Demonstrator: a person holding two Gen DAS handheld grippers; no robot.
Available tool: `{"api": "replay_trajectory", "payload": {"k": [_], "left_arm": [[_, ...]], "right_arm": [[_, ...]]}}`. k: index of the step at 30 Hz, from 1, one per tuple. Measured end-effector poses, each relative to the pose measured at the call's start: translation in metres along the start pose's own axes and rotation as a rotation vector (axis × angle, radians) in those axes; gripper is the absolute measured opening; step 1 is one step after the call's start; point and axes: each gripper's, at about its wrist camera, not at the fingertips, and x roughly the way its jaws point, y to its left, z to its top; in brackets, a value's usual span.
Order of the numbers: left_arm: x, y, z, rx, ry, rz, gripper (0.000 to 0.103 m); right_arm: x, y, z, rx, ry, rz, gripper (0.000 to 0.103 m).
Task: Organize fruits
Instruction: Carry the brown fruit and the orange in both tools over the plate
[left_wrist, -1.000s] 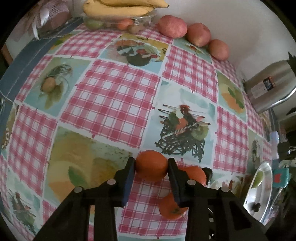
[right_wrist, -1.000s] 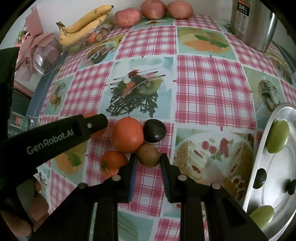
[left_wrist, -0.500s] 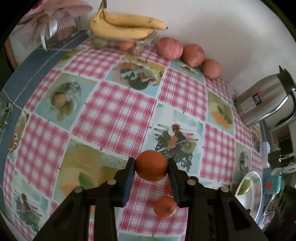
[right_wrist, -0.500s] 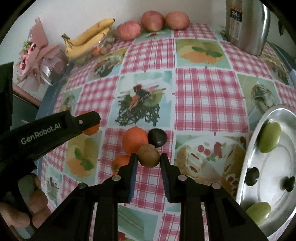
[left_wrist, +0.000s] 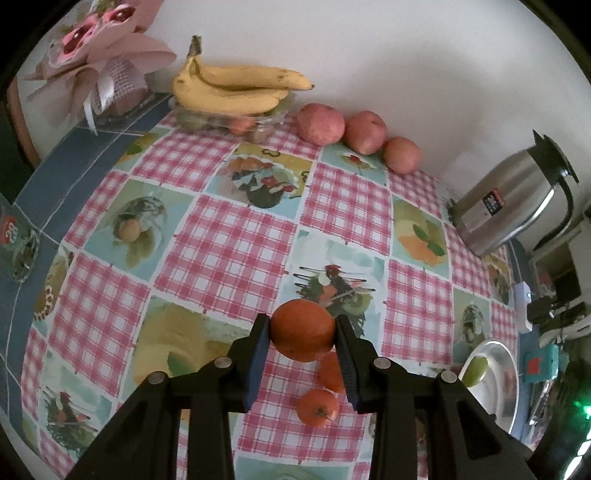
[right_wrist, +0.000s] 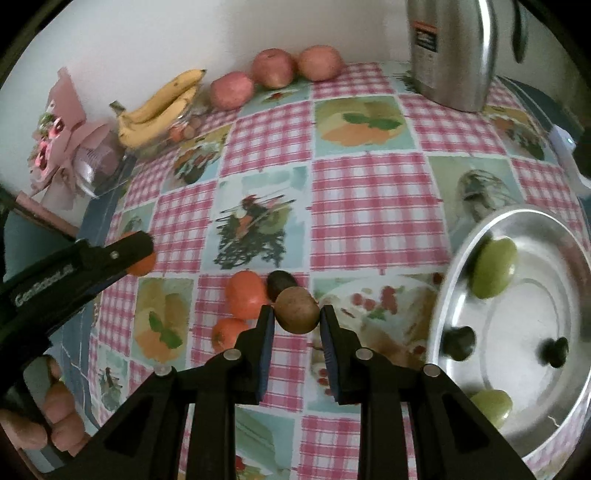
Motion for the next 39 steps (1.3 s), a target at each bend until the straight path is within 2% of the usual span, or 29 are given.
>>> {"api": "replay_trajectory", "payload": {"k": [8, 20, 39], "left_arm": [[0.000, -0.030, -0.012, 0.069, 0.025, -0.052, 0.038], [-0.004, -0.101, -0.037, 0.266, 0.049, -0.105, 0.038], [0.008, -0.197, -0.101, 0.556, 0.117, -0.184, 0.038]], "right_arm": [[-0.017, -0.042, 0.003, 0.115, -0.030, -0.033, 0.026], [-0.042, -0.112, -0.006, 0.316, -0.059, -0.098, 0.026], [-0.074, -0.176, -0.029, 0.486, -0.123, -0.134, 0.026]]}}
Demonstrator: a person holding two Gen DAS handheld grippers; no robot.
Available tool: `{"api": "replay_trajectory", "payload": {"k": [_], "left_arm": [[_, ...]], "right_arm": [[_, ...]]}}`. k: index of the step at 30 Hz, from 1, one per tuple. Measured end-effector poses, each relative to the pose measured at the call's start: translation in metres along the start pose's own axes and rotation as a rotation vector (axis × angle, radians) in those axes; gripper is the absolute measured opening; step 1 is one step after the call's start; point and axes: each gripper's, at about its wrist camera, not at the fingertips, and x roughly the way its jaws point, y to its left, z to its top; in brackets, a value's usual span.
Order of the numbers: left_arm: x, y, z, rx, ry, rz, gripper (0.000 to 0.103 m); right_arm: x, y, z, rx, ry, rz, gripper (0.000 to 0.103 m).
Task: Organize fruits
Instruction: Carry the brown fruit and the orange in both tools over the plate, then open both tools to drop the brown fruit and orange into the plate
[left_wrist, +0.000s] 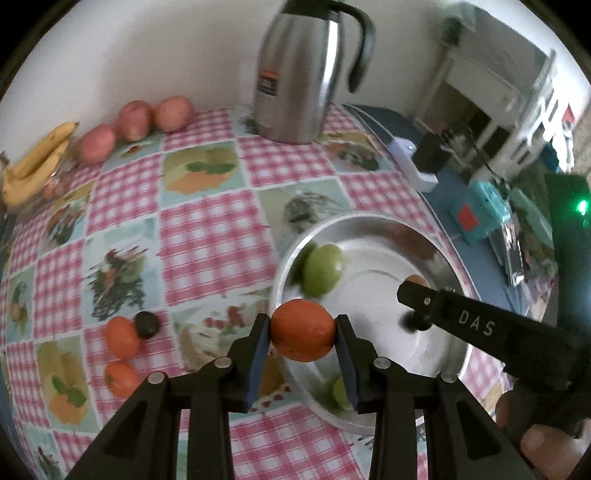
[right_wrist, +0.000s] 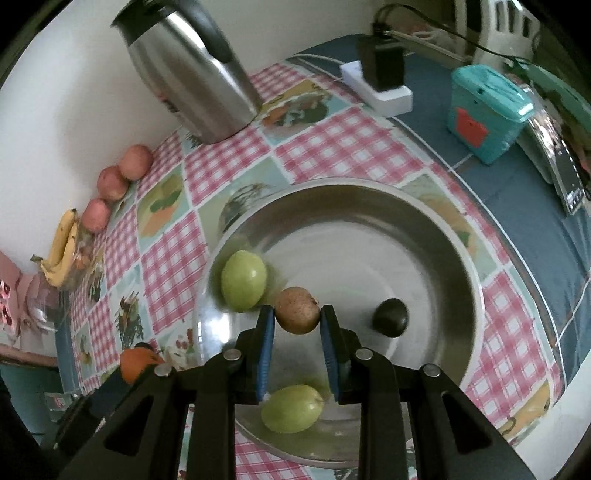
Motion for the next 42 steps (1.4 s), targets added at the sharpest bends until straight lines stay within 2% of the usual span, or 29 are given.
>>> {"api": "replay_trajectory", "payload": {"k": [5, 14, 27, 42], "left_arm": [[0.020, -0.021, -0.004, 0.043, 0.032, -0.043, 0.038], [0.042, -0.042, -0.004, 0.112, 0.004, -0.053, 0.038], [0.065, -0.046, -0.008, 0.117, 0.068, -0.074, 0.038], [0.067, -0.045, -0.009, 0.091, 0.107, -0.106, 0.040]], "right_arm": [[0.003, -0.014, 0.000, 0.037, 0.011, 0.005, 0.026], [0.012, -0.025, 0.001, 0.062, 0.028, 0.007, 0.027], [0.028, -0.025, -0.004, 0.054, 0.083, -0.008, 0.027], [0.034, -0.021, -0.005, 0.042, 0.107, -0.038, 0.028]]}}
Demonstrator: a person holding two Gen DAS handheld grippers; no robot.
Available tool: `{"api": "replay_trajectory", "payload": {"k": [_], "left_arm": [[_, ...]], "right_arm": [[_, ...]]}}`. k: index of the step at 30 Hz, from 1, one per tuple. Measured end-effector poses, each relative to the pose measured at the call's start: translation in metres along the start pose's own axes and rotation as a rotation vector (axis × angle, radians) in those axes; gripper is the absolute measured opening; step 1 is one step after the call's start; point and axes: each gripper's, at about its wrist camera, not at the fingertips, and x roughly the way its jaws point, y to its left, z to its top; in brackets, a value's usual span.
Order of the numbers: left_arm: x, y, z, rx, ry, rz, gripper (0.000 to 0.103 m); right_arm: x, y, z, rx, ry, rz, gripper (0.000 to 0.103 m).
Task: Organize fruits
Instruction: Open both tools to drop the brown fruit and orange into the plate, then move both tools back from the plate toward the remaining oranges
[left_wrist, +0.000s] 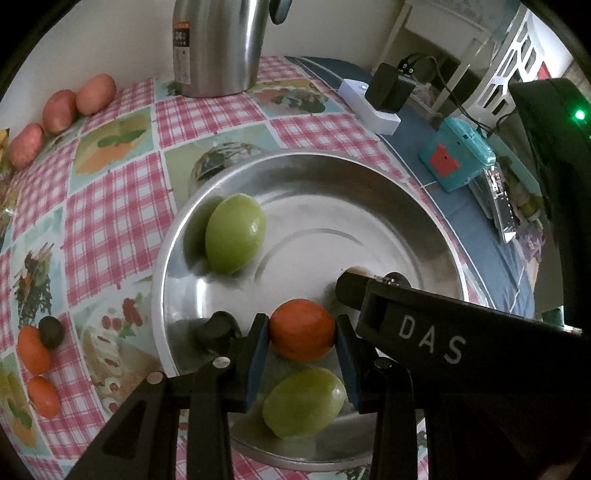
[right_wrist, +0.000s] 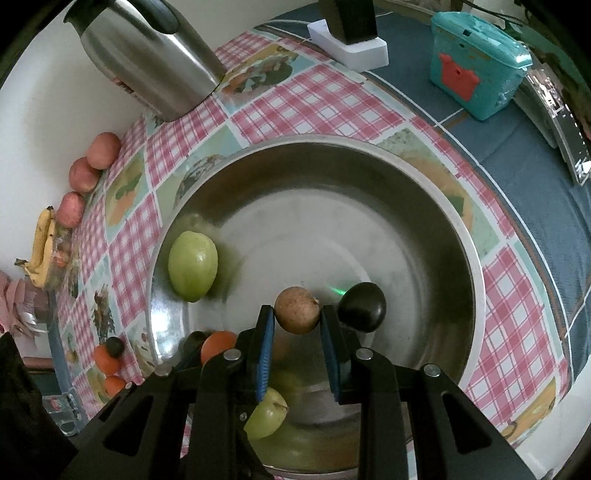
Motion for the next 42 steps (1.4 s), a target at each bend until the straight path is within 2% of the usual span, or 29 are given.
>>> {"api": "replay_trajectory", "payload": {"k": [9, 17, 27, 28, 30, 32, 36, 39, 42], "left_arm": [[-0.005, -0.001, 0.002, -0.002, -0.011, -0.018, 0.044], [-0.018, 0.007, 0.004, -0.022, -0.034, 0.000, 0.045], [-0.039, 0.060, 0.002, -0.215, -0.052, 0.045, 0.044], [-0.040, 0.067, 0.001, -0.243, -0.048, 0.072, 0.045], [-0.044, 0.081, -0.001, -0.287, -0.036, 0.180, 0.045], [-0.049, 0.096, -0.004, -0.334, -0.038, 0.228, 0.046], [-0.057, 0.120, -0.010, -0.422, -0.048, 0.240, 0.051], [-0.063, 0.127, -0.011, -0.450, -0.063, 0.248, 0.059], [-0.067, 0.132, -0.011, -0.470, -0.076, 0.247, 0.064]], "right_arm": [[-0.004, 0.002, 0.002, -0.007, -0.011, 0.000, 0.038], [-0.011, 0.001, 0.004, -0.004, -0.037, 0.008, 0.038], [-0.012, 0.004, 0.003, -0.014, -0.037, 0.010, 0.038], [-0.011, 0.005, 0.003, -0.018, -0.036, 0.010, 0.037], [-0.011, 0.007, 0.003, -0.025, -0.035, 0.008, 0.037], [-0.010, 0.010, 0.002, -0.036, -0.032, 0.004, 0.037], [-0.008, 0.017, 0.001, -0.064, -0.029, -0.004, 0.037], [-0.007, 0.023, -0.001, -0.085, -0.027, -0.008, 0.038], [-0.007, 0.029, -0.003, -0.108, -0.031, -0.017, 0.050]]}}
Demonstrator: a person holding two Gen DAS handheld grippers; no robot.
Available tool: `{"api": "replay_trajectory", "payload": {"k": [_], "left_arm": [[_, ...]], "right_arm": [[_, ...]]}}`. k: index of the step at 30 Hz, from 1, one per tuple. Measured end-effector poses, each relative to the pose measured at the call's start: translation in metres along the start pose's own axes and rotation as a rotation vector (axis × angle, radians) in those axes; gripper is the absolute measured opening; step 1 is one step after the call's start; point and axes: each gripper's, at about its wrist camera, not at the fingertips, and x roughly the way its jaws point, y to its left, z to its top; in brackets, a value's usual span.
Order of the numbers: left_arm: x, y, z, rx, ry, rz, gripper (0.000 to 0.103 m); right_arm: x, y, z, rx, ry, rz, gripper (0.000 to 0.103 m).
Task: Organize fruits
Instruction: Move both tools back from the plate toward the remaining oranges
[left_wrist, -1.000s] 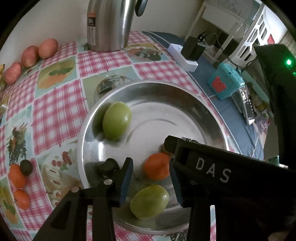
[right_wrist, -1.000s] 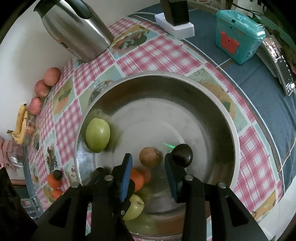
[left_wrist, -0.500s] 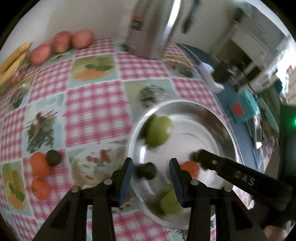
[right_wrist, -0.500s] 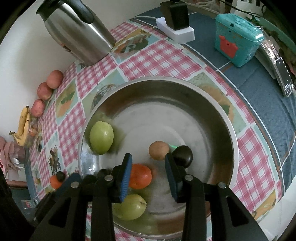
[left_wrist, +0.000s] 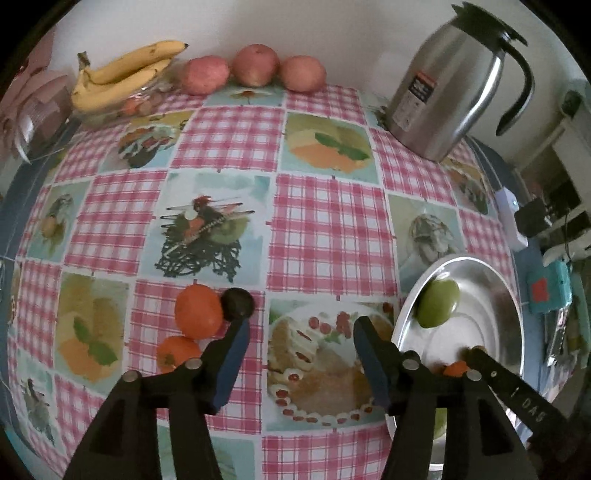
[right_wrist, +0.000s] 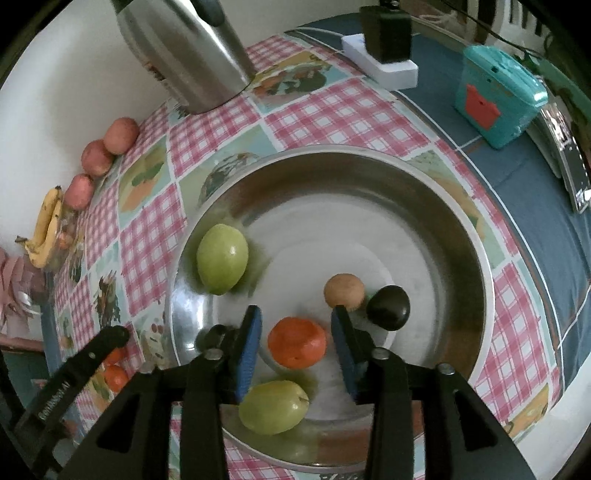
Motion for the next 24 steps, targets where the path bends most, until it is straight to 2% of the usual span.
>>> {"api": "replay_trajectory", "payload": {"k": [3, 8, 10, 17, 24], "left_arm": [[-0.003, 0.002, 0.000, -0.012, -0.008, 0.015, 0.070], [-0.002, 0.005, 0.001, -0.020, -0.008, 0.037, 0.087], [-0.002, 0.006, 0.001, -0.018, -0.009, 0.050, 0.091], [-0.002, 0.010, 0.001, -0.024, -0.020, 0.069, 0.103], [-0.002, 0.013, 0.002, -0.025, -0.033, 0.092, 0.103]], "right_arm": [[0.000, 0.005, -0.001, -0.020, -0.003, -0.018, 0.059], [0.002, 0.011, -0.002, -0.058, -0.006, -0.053, 0.062], [0.002, 0.014, -0.002, -0.078, -0.017, -0.060, 0.074], [-0.003, 0.021, -0.001, -0.117, -0.057, -0.082, 0.074], [-0.003, 0.021, 0.000, -0.129, -0.074, -0.099, 0.075]]}}
